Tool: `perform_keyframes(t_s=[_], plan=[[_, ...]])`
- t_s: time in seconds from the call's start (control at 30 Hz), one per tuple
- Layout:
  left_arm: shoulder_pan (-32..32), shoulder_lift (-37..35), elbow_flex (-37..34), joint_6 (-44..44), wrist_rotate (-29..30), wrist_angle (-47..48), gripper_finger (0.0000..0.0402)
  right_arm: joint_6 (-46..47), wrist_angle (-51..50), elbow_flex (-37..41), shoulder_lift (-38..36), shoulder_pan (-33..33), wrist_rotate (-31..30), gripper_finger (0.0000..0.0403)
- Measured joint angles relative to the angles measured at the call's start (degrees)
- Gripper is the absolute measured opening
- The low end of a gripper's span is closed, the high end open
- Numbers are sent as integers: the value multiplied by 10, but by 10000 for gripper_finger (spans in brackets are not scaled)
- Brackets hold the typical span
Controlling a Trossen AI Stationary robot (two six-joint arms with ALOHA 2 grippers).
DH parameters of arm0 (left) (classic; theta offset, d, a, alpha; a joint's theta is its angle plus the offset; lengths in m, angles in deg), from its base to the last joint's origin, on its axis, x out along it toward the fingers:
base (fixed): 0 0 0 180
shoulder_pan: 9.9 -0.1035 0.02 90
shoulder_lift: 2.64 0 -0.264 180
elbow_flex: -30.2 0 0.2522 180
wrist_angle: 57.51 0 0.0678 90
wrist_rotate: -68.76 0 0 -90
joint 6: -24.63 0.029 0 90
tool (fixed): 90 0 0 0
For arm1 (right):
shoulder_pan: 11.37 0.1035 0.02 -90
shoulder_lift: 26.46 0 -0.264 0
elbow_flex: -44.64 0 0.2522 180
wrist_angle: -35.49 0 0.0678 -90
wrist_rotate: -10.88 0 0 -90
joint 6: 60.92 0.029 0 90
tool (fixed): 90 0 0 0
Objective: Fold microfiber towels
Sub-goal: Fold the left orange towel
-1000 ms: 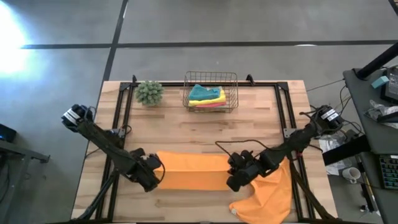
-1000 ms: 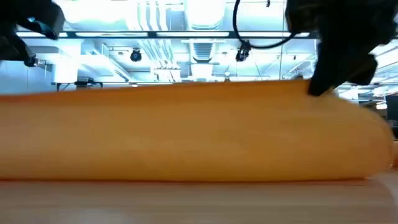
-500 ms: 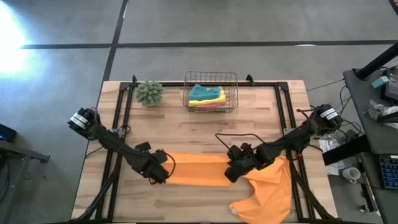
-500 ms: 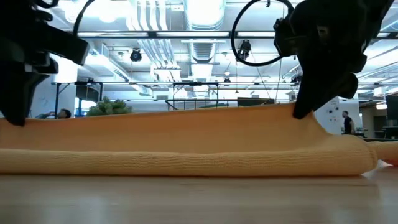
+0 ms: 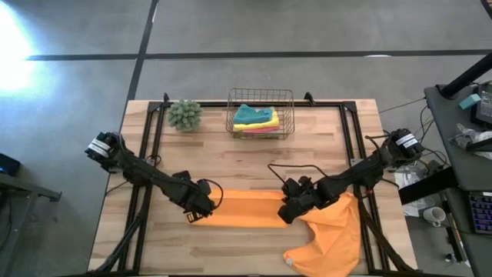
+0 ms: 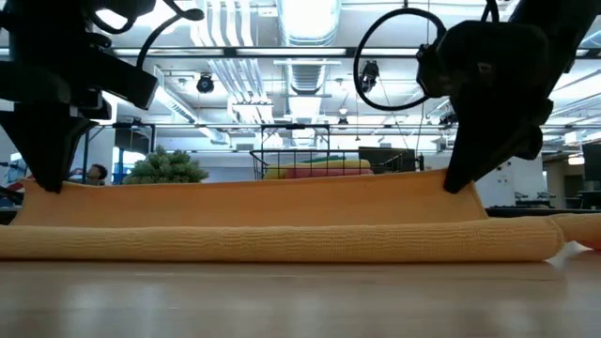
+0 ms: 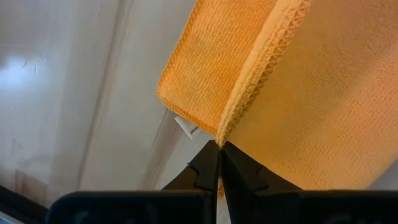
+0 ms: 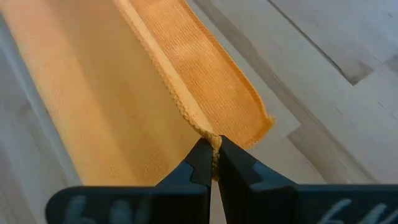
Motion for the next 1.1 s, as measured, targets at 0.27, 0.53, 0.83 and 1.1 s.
perform_keyframes(t_s=[0.27,0.53,0.83,1.1], plan=[[-2,0,0,1,-9,0,36,-12,4,-3,0,-2,-9,32],[-18,-3,1,1,-25,18,129,-17,-3,-14,-4,-9,-8,113],[-18,-33,46,70,-28,29,163,-131,0,-32,-39,-38,17,147],[8,-51,-2,77,-28,-210,164,-222,19,-31,-2,-90,141,126]])
